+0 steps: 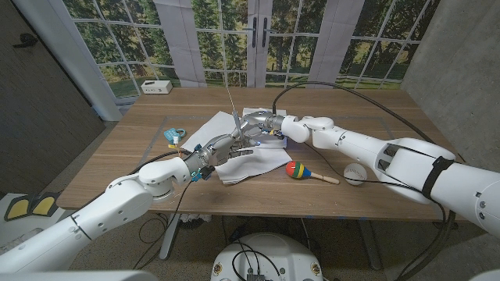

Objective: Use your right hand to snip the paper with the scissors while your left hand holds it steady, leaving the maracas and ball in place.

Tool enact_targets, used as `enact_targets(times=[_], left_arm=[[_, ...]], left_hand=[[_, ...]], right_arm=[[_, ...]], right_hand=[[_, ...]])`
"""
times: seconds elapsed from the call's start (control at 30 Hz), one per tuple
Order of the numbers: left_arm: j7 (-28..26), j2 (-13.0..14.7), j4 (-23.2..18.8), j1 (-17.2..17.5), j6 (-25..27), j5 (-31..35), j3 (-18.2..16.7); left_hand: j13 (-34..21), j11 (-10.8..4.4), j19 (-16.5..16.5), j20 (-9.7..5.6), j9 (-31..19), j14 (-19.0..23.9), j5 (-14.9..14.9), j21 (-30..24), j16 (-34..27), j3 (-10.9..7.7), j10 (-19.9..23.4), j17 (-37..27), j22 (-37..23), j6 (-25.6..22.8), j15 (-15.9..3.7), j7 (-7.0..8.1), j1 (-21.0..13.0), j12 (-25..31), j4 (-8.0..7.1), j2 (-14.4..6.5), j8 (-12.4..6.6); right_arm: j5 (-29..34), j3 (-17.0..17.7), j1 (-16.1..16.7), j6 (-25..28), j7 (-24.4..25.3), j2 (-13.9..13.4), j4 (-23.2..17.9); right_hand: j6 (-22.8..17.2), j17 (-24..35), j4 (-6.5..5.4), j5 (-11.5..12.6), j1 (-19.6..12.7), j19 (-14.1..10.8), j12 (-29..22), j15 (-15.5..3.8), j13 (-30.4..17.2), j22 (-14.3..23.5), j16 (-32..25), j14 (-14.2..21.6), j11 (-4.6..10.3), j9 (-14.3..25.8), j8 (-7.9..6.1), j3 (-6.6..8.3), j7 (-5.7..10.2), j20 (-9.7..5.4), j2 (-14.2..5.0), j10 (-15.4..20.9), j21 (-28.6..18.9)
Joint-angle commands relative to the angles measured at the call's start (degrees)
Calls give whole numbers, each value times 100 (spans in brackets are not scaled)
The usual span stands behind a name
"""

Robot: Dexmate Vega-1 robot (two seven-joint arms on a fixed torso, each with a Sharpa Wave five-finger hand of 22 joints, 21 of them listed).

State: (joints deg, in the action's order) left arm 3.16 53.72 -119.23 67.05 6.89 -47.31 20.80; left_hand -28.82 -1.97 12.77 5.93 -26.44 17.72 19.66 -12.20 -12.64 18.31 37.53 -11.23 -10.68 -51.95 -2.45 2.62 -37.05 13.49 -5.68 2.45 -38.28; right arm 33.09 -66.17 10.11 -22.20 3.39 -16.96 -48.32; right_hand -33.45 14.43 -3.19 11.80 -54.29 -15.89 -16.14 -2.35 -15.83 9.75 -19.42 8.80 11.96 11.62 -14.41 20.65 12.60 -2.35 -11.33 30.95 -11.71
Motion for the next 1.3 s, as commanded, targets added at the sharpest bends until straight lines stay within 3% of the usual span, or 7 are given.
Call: enact_targets(times=[0.03,0.27,0.47,0.67,0.9,1.07,1.3], left_arm=[[-14,4,-14,34,-25,-6,-18],[-8,5,-14,43,-33,-10,-20],[-3,4,-11,42,-38,-11,-20],[-16,-6,-7,60,-61,-12,-28],[-24,-9,-8,72,-77,-5,-34],[-18,-6,-11,81,-89,-1,-36],[-28,10,-38,110,-94,-2,-49]], left_hand=[[-31,-761,12,-61,-14,53,-4,21,13,12,784,3,-9,63,-246,-106,-45,-13,-33,-5,-15],[-34,-762,13,-63,-17,53,-4,21,13,12,796,3,-9,51,-246,-119,-43,-12,-41,-11,-18],[-38,-766,16,-63,-22,55,-4,20,12,11,802,2,-9,64,-245,-117,-42,-13,-48,-17,-13],[-43,-760,20,-64,-31,64,-4,19,9,16,804,1,-9,60,-248,-114,-30,-15,-58,-16,-15],[-45,-760,23,-73,-36,69,-4,18,8,21,808,1,-9,61,-248,-117,-17,-19,-69,-15,-14],[-48,-760,25,-72,-37,69,-3,18,9,25,812,1,-9,52,-245,-111,-9,-21,-77,-13,-14],[-48,-763,28,-73,-26,76,-2,18,7,26,813,1,-9,54,-252,-111,-7,-29,-84,-12,-3]], right_arm=[[-104,48,37,-260,345,39,209],[-151,55,48,-284,338,42,230],[-320,132,82,-368,321,68,299],[-596,271,139,-536,388,137,475],[-885,421,202,-705,495,204,650],[-992,505,269,-699,583,186,620],[-1131,666,408,-641,808,130,538]], right_hand=[[-167,25,-12,33,-2,-113,-57,-1080,-41,29,-66,137,-2,41,-42,87,-6,-526,-28,163,-51],[-346,57,-41,19,-35,-323,-144,-1092,-118,45,-184,464,-9,84,-58,210,-24,-488,-33,458,-105],[-351,83,-193,15,34,-508,-224,-1091,-193,64,-272,807,-8,131,-32,329,-33,-438,-55,637,-166],[-319,116,-255,-5,88,-548,-260,-1058,-238,80,-300,887,-4,180,-19,343,-48,-385,-46,686,-184],[-291,226,-371,-10,153,-807,-377,-1085,-354,115,-424,1183,-5,334,-48,444,-69,-303,-81,762,-306],[-251,337,-387,-12,150,-916,-565,-1092,-477,145,-527,1451,-24,483,-59,544,-93,-282,-78,919,-378],[-267,429,-362,-15,120,-824,-718,-1100,-604,166,-545,1555,-14,629,-83,632,-98,-294,-54,957,-375]])
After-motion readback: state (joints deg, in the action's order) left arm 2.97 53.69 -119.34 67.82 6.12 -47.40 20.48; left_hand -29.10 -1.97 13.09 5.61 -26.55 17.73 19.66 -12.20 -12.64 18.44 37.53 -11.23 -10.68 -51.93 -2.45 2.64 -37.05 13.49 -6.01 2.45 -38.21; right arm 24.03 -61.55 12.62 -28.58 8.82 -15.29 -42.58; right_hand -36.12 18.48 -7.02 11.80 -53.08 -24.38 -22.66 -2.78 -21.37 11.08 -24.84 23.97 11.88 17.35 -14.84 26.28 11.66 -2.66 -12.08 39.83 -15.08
